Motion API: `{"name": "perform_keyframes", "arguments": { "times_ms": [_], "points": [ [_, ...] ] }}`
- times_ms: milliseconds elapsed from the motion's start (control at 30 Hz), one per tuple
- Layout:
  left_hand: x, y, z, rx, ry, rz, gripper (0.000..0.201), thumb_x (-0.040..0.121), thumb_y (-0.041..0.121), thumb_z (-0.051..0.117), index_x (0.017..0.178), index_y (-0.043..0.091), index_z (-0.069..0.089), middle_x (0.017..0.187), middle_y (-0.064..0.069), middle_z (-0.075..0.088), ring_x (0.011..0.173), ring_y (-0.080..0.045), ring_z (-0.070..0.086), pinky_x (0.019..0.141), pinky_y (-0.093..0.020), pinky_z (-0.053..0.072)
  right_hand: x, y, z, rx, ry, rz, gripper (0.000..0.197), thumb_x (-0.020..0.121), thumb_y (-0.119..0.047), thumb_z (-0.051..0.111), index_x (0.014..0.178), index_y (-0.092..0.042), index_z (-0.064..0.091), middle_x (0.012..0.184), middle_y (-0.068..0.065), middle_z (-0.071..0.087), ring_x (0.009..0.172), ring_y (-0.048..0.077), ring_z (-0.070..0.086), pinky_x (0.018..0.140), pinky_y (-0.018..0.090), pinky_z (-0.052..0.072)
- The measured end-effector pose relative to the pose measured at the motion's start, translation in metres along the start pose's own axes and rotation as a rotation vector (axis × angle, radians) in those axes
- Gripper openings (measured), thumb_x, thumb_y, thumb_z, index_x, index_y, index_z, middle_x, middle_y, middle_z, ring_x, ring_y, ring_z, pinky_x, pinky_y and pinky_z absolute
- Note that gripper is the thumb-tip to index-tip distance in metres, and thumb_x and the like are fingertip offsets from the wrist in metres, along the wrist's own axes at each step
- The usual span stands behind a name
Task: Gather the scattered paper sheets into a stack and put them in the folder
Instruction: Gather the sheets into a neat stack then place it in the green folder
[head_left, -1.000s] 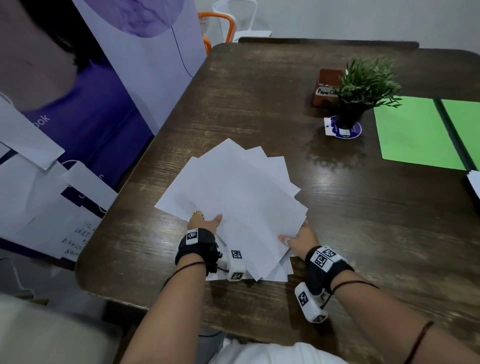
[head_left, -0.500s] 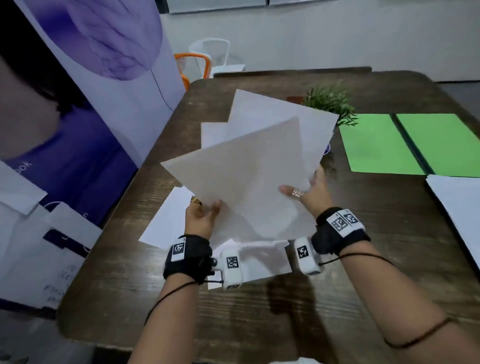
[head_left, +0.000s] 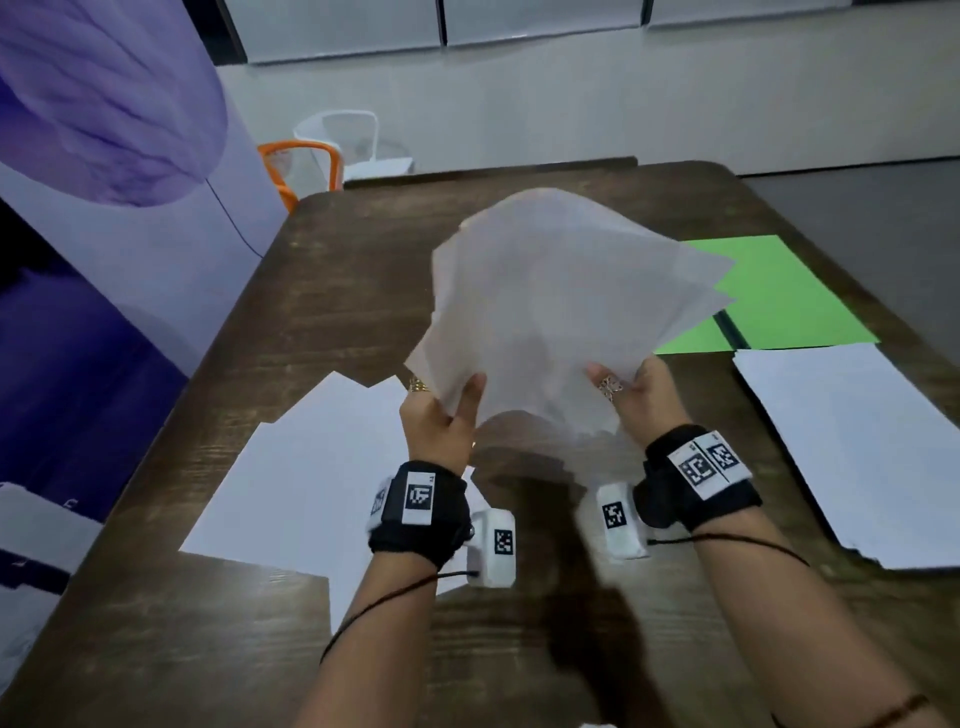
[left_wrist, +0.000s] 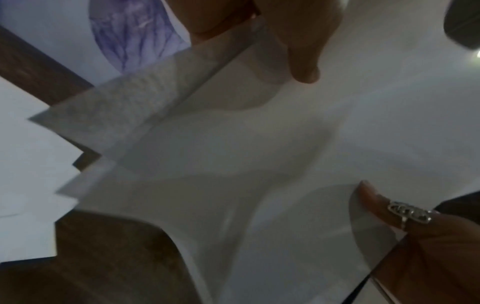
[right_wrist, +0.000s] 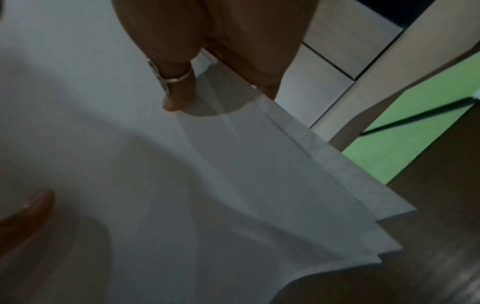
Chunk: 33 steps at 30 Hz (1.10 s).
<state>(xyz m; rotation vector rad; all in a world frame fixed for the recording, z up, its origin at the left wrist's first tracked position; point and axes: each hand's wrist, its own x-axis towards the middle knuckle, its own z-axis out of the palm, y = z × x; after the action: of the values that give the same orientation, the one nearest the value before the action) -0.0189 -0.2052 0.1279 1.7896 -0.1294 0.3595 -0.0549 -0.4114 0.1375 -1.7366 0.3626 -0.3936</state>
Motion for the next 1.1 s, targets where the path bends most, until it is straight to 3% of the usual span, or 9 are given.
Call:
{"name": "perform_keyframes", "arguments": {
  "times_ms": [67, 167, 333, 433, 600, 667, 767, 933, 1100],
  "points": [
    [0.001, 0.004, 0.013, -0.027, -0.013, 0.029, 0.058, 0.077, 0.047, 0.068, 0.109, -0.001, 0.064, 0.099, -0.009, 0.066, 0.088, -0.014, 0.061, 0.071, 0.001, 0.040, 0.000, -0.001, -0.019, 0.067, -0.014, -0.016, 0.035, 0.079, 0.000, 0.070, 0.109, 0.001, 0.052, 0.095, 0.002, 0.064, 0.079, -0.006, 0.063, 0.078, 0.021, 0.051],
    [-0.001, 0.009, 0.036, -0.115, -0.032, -0.044, 0.042, 0.078, 0.031, 0.074, 0.108, 0.003, 0.063, 0.099, -0.006, 0.069, 0.091, -0.013, 0.065, 0.078, -0.017, 0.051, 0.001, 0.008, -0.041, 0.059, 0.014, -0.020, 0.054, 0.076, 0.002, 0.071, 0.124, -0.003, 0.045, 0.106, -0.002, 0.061, 0.090, -0.008, 0.060, 0.086, 0.021, 0.052],
    [-0.004, 0.027, 0.077, -0.092, -0.040, -0.003, 0.016, 0.086, 0.021, 0.067, 0.099, 0.019, 0.058, 0.084, 0.011, 0.064, 0.083, -0.012, 0.063, 0.074, -0.018, 0.051, 0.009, 0.008, -0.055, 0.107, 0.150, -0.004, 0.044, 0.081, 0.003, 0.067, 0.121, -0.003, 0.048, 0.104, 0.002, 0.059, 0.094, 0.014, 0.058, 0.066, 0.004, 0.047],
    [-0.003, 0.030, 0.091, -0.063, -0.019, 0.063, 0.043, 0.084, 0.040, 0.066, 0.107, 0.005, 0.057, 0.095, 0.002, 0.065, 0.089, -0.012, 0.063, 0.079, -0.019, 0.050, 0.015, 0.006, -0.068, 0.168, 0.180, -0.042, 0.063, 0.074, 0.004, 0.073, 0.119, -0.018, 0.036, 0.106, -0.005, 0.058, 0.096, 0.006, 0.059, 0.081, 0.016, 0.050],
    [-0.019, 0.020, 0.111, 0.073, -0.054, 0.093, 0.030, 0.092, 0.010, 0.057, 0.118, -0.002, 0.046, 0.113, -0.018, 0.056, 0.094, -0.024, 0.057, 0.075, -0.016, 0.038, 0.014, 0.021, -0.078, 0.106, 0.114, 0.053, 0.050, 0.084, 0.010, 0.058, 0.124, -0.009, 0.034, 0.114, 0.006, 0.053, 0.102, 0.015, 0.054, 0.095, 0.036, 0.046],
    [-0.022, 0.020, 0.118, 0.087, -0.068, 0.073, 0.023, 0.095, 0.010, 0.050, 0.115, -0.001, 0.046, 0.110, -0.020, 0.059, 0.090, -0.027, 0.058, 0.073, -0.017, 0.037, 0.017, 0.022, -0.080, 0.082, 0.110, 0.020, 0.040, 0.089, 0.010, 0.048, 0.121, -0.010, 0.036, 0.111, 0.005, 0.054, 0.101, 0.015, 0.054, 0.092, 0.031, 0.048],
    [-0.025, 0.020, 0.126, 0.067, -0.016, 0.086, 0.025, 0.095, 0.009, 0.049, 0.116, -0.001, 0.042, 0.100, -0.011, 0.061, 0.086, -0.019, 0.056, 0.071, -0.012, 0.037, 0.022, 0.023, -0.093, 0.038, 0.105, -0.013, 0.040, 0.092, 0.009, 0.043, 0.127, -0.008, 0.034, 0.108, -0.003, 0.052, 0.093, 0.004, 0.055, 0.077, 0.006, 0.044],
    [-0.047, -0.001, 0.148, 0.170, -0.145, -0.073, 0.032, 0.095, 0.007, 0.048, 0.123, -0.005, 0.039, 0.104, -0.015, 0.062, 0.097, -0.031, 0.061, 0.076, -0.017, 0.037, 0.027, 0.073, -0.120, -0.294, -0.064, 0.208, 0.045, 0.090, 0.008, 0.039, 0.133, -0.004, 0.031, 0.117, 0.016, 0.054, 0.112, 0.027, 0.052, 0.090, 0.028, 0.038],
    [-0.047, 0.020, 0.199, 0.211, -0.220, -0.081, 0.031, 0.097, 0.008, 0.044, 0.126, -0.004, 0.039, 0.111, -0.015, 0.059, 0.099, -0.025, 0.059, 0.082, -0.025, 0.041, 0.056, 0.084, -0.168, -0.345, 0.227, 0.228, 0.035, 0.092, 0.002, 0.039, 0.126, -0.005, 0.042, 0.113, 0.020, 0.057, 0.104, 0.032, 0.055, 0.073, 0.026, 0.033]
  ]
}}
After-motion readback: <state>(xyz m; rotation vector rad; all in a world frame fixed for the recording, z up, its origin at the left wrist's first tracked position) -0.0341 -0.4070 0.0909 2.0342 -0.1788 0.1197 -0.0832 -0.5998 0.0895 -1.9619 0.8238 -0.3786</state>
